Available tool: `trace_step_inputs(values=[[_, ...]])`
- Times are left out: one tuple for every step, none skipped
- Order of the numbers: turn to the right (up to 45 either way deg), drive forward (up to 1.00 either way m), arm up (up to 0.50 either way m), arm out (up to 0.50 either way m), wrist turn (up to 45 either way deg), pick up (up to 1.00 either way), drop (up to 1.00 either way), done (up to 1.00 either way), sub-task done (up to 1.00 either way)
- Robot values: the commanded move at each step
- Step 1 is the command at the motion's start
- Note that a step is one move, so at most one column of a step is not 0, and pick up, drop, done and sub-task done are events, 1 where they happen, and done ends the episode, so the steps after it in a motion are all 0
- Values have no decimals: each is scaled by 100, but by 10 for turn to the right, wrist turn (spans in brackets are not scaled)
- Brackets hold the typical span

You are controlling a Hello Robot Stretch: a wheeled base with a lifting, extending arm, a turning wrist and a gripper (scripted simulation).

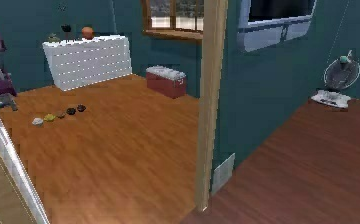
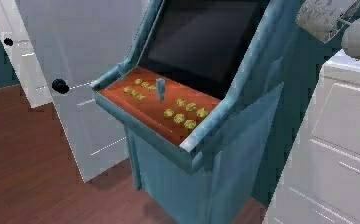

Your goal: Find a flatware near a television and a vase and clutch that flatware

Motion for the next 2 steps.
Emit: trace_step_inputs(values=[[330,0,0,0,0,0,0,0,0],[0,100,0,0,0,0,0,0,0]])
